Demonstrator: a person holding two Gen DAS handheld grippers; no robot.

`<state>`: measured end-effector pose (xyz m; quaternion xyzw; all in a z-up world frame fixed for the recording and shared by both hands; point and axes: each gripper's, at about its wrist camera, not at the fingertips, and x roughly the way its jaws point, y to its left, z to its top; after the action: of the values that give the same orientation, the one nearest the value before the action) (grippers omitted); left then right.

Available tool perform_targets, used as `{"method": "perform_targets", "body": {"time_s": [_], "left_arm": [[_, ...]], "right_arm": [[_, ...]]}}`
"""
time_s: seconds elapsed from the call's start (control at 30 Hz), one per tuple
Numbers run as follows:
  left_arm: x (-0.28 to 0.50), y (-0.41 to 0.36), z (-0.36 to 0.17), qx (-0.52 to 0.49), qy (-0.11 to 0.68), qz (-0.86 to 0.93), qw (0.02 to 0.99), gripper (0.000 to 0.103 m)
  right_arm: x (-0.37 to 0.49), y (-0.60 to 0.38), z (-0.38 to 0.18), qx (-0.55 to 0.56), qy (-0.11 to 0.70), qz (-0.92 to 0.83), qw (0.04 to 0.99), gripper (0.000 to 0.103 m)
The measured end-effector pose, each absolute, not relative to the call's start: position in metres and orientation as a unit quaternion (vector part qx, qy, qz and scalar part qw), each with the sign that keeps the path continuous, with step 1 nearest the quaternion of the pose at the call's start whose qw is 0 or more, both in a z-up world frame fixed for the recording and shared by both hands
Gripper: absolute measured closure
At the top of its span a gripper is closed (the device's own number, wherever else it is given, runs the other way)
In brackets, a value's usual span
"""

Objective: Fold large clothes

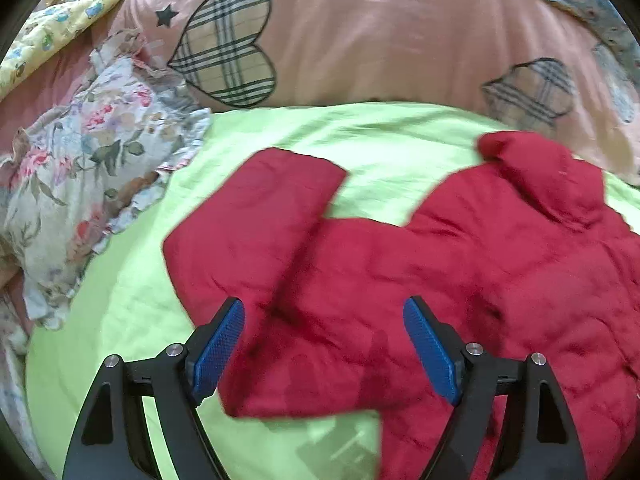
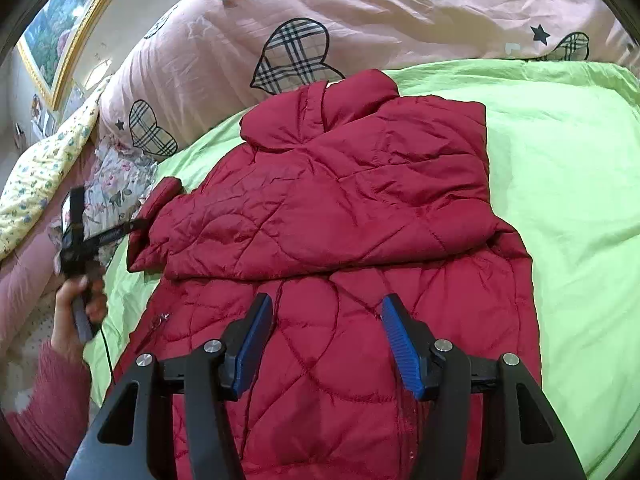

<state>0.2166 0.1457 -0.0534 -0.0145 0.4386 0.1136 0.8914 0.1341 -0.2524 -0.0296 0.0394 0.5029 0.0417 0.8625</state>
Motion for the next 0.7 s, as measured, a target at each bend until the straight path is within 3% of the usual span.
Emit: {"method": "perform_targets", "body": {"time_s": [0.27, 0.33, 0.37, 0.4, 0.47, 0.57, 0.7], "left_arm": [[0.269, 0.171, -0.096, 0.019, 0.483, 0.196, 0.853, 0.020], [0.283, 0.174, -0.102, 0.010, 0.490, 0.192, 0.850, 0.036], [0.287, 0.176, -0.105, 0.001, 0.497, 0.188, 0.847, 0.061], [0.290, 0.181, -0.105, -0.009, 0.499, 0.184, 0.847, 0.072], [0.288, 0.184, -0.097, -0.041, 0.488, 0.170, 0.855, 0.085], [0.279, 0.180, -0.081, -0.085, 0.469, 0.143, 0.867, 0.091], [0.256, 0.149, -0.054, -0.134, 0.424, 0.079, 0.892, 0.092]], "right_arm": [[0.129, -0.248, -0.027, 0.049, 0.498, 0.050, 0.864, 0.043], [0.130, -0.248, -0.028, 0.052, 0.500, 0.054, 0.863, 0.043], [0.130, -0.247, -0.029, 0.051, 0.500, 0.055, 0.863, 0.043], [0.131, -0.247, -0.029, 0.051, 0.500, 0.055, 0.862, 0.043], [0.131, -0.247, -0.030, 0.055, 0.501, 0.058, 0.862, 0.043], [0.131, -0.249, -0.029, 0.057, 0.497, 0.057, 0.864, 0.043], [0.132, -0.251, -0.031, 0.063, 0.498, 0.056, 0.863, 0.043]]}}
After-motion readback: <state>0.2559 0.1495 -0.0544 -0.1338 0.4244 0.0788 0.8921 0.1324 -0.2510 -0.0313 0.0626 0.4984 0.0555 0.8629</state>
